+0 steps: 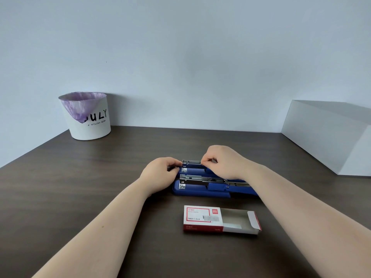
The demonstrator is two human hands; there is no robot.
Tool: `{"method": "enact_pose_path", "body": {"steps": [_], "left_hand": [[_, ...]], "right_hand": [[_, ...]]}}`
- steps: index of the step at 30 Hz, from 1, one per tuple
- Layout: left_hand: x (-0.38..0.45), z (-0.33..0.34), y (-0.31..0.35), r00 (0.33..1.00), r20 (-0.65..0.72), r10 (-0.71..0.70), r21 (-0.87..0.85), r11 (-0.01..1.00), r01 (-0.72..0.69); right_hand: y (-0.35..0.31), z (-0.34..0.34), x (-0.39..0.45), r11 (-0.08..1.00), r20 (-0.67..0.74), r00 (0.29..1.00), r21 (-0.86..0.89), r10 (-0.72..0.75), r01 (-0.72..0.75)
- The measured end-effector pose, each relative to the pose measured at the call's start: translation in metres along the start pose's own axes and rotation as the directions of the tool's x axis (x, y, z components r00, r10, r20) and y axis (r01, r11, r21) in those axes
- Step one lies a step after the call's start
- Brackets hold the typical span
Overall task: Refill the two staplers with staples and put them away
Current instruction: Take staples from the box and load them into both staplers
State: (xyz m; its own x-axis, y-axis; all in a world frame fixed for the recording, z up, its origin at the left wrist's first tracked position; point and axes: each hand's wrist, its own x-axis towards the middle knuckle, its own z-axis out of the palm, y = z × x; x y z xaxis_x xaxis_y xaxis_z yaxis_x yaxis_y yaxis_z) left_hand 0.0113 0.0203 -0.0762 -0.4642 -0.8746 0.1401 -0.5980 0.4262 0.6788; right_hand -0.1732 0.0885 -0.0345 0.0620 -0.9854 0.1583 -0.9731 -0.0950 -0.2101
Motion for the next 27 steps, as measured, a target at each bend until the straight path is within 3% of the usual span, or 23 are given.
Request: {"method": "enact_pose_path", "body": {"steps": [6, 11, 19, 23, 27], "left_hand": [[0.0, 0.0, 0.0, 1.0, -0.004, 0.014, 0.012, 1.0, -0.013], [-0.002, 0.0, 0.001, 1.0, -0.008, 0.024, 0.01, 1.0, -0.024], [-0.014, -0.004, 0.0, 0.988, -0.155, -0.018, -0.089, 0.996, 0.004], [-0.028, -0.012, 0.003, 0.961, -0.255, -0.106, -0.159, 0.985, 0.067], [-0.054, -0.017, 0.004, 0.977, -0.179, -0.118, -0.29, 0.955, 0.062]], "right_hand": [[-0.011, 0.001, 0.005, 0.997, 0.03, 0.997, 0.031, -0.067, 0.066], [-0.009, 0.003, 0.004, 0.997, -0.025, 0.998, 0.031, -0.063, 0.064], [-0.006, -0.012, -0.039, 0.974, -0.08, 0.997, 0.227, -0.007, 0.025], [-0.011, -0.023, -0.067, 0.957, 0.057, 0.998, 0.29, -0.04, 0.021], [-0.017, -0.033, -0.089, 0.957, 0.191, 0.977, 0.289, -0.091, 0.033]]}}
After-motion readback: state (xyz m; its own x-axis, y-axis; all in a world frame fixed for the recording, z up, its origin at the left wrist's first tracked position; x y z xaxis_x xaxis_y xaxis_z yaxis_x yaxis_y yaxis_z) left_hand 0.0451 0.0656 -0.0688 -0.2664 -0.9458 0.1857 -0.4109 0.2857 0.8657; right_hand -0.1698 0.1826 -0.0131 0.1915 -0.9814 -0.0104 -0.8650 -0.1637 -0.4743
